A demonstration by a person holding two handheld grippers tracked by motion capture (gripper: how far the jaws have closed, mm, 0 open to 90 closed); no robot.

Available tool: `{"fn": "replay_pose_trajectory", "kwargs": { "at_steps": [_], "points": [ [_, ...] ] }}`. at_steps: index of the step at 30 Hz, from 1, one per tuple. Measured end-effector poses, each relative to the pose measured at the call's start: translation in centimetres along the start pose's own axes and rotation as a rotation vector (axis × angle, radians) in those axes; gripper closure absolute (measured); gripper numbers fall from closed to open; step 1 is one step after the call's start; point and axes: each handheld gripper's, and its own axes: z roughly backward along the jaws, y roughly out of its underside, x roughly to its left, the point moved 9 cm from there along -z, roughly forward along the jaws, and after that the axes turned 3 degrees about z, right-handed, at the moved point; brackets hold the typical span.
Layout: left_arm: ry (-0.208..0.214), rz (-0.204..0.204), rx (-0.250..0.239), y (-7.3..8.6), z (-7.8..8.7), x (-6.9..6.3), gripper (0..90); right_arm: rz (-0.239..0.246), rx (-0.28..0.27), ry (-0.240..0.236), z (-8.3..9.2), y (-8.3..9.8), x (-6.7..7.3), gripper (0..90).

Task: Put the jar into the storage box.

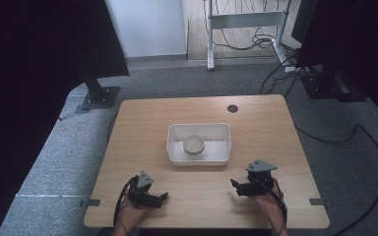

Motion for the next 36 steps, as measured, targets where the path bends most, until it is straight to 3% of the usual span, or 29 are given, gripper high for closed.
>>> {"fn": "replay_pose_trajectory", "kwargs": {
  "at_steps": [22, 36],
  "points": [
    [-0.003, 0.003, 0.000, 0.0, 0.0, 0.0, 1.2, -0.058, 0.053, 0.035, 1.2, 4.4, -1.0, 5.3],
    [-0.004, 0.004, -0.001, 0.0, 0.0, 0.0, 1.3, -0.086, 0.091, 0.040, 1.8, 6.1, -1.1, 5.3]
  ]
}}
